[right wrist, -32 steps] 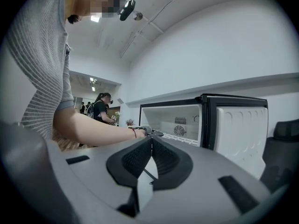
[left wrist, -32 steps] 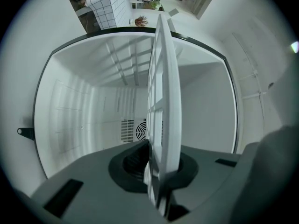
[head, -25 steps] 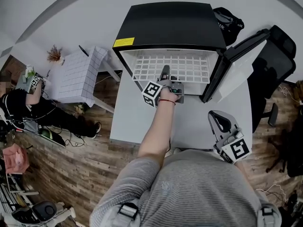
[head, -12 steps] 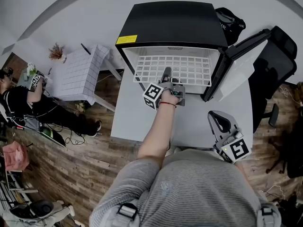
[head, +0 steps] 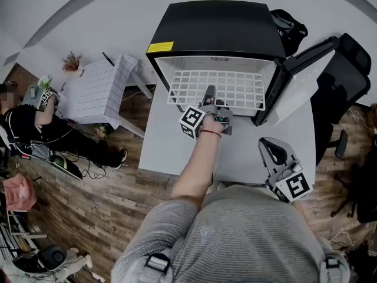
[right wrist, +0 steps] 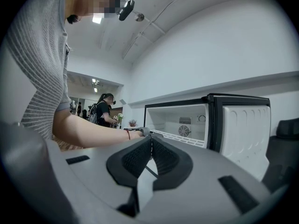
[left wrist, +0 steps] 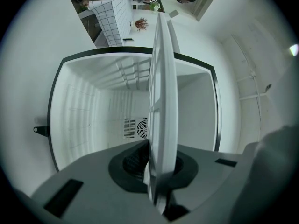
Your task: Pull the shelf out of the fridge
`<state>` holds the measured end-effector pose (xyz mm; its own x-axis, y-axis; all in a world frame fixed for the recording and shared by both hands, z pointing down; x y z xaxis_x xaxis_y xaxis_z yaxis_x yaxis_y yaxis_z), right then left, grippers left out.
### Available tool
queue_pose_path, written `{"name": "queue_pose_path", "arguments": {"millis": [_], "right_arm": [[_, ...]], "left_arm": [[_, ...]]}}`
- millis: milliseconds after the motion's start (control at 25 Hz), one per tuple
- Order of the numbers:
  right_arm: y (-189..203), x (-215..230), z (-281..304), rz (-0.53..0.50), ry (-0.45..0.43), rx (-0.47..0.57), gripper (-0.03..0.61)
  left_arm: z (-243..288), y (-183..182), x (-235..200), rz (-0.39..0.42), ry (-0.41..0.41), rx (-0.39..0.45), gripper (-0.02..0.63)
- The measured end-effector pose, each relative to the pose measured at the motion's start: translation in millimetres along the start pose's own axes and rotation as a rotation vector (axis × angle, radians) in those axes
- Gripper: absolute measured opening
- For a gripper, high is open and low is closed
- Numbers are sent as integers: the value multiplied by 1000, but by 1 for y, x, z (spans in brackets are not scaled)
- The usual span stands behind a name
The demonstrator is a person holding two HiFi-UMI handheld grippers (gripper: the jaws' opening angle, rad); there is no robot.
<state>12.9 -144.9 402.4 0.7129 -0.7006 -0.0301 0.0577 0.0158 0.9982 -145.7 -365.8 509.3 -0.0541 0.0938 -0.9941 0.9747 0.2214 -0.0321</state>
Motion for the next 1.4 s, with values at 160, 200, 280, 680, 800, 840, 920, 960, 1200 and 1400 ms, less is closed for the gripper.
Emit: {"name": "queue_pose_path", "arguments": {"millis": [160, 200, 280, 680, 800, 840, 920, 960, 1200, 1400], "right_arm": [[0, -1, 4, 0, -9, 1, 14], [0, -2, 5, 0, -11, 1, 14], [1, -3, 5, 1, -14, 0, 14], [2, -10, 6, 0, -26, 3, 14], [2, -10, 5, 0, -27, 3, 14], [2, -10, 5, 0, -27, 4, 14], [1, -10, 6, 0, -27, 5, 12], [1, -9, 6, 0, -27, 5, 14], [1, -10, 8, 5, -29, 1, 14], [3, -11, 7, 6, -28, 0, 14]], "left_arm": [[-3, 0, 0, 5, -5, 7, 37], [-4, 0, 0, 7, -5, 9, 37], [-8, 1, 0, 10, -4, 11, 37], [-22, 3, 0, 9, 1, 7, 37], [-25, 3, 1, 9, -5, 11, 37], [-26, 3, 1, 9, -7, 12, 37], [-28, 3, 2, 8, -12, 17, 37], [-29, 3, 2, 8, -14, 19, 37], [-31, 4, 1, 5, -22, 22, 37], [-31, 5, 2, 6, -21, 18, 37]]}}
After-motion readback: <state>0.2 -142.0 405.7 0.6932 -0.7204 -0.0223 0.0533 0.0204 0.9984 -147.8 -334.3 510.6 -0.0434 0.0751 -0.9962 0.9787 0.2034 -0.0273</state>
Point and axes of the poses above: the fingertips, and each gripper's own axes: z forward along the fingers, x to its right, y out of its underside, the point moved 1 cm from there along -z, backward along the fingers
